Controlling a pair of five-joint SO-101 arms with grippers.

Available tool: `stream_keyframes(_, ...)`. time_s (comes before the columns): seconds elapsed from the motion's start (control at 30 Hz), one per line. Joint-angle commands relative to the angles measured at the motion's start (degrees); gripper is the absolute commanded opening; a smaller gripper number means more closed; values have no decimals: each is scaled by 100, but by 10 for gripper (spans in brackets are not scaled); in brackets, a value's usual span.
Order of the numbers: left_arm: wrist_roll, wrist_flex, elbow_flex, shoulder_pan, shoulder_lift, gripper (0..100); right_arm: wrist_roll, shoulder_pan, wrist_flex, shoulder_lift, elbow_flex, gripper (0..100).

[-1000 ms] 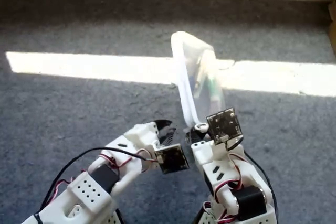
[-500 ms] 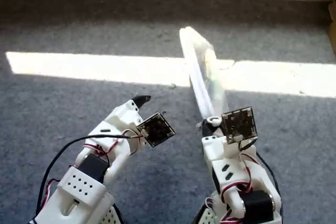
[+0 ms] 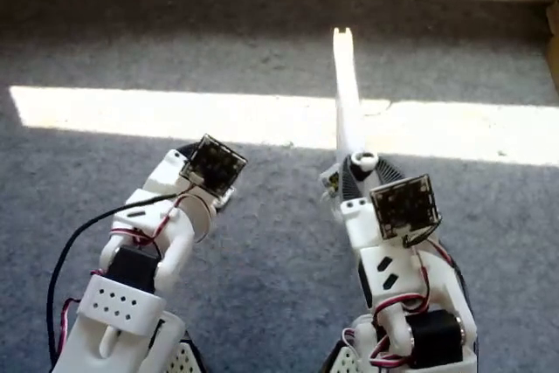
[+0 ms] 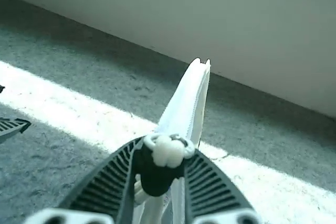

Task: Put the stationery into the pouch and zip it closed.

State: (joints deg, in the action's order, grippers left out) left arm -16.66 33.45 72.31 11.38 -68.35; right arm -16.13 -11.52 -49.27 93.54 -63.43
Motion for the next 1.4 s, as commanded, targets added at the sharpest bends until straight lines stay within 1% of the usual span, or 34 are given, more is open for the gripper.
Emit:
stream_keyframes(0.0, 765, 554, -664, -145, -127, 179, -35, 224, 523, -1007, 945, 4)
stream_keyframes(0.13, 1275, 659, -708, -145, -127, 179, 440, 365, 532, -2123, 2149, 4)
stream_keyframes(0.2, 1433, 668, -716, -145, -127, 179, 519, 382, 532, -2668, 2712, 4)
stream_keyframes(0.3, 1600, 668, -716, -180, -127, 178, 527, 382, 532, -3407, 3345, 4)
stream_keyframes(0.4, 1723, 668, -673, -365, -127, 178, 563, 400, 532, -3978, 3837, 4)
stream_keyframes(0.57, 2084, 835, -673, -690, -127, 178, 510, 629, 532, -4963, 4725, 4)
stream_keyframes(0.73, 2110, 985, -655, -778, -127, 178, 510, 778, 488, -5930, 5771, 4)
stream_keyframes(1.03, 2084, 958, -523, -778, -127, 178, 510, 760, -1516, -7064, 8321, 4)
stream_keyframes(1.27, 2084, 976, -523, -769, -127, 178, 510, 752, -2501, -7873, 9640, 4)
stream_keyframes(1.37, 2084, 985, -523, -769, -127, 178, 457, 532, -2958, -8136, 10167, 4)
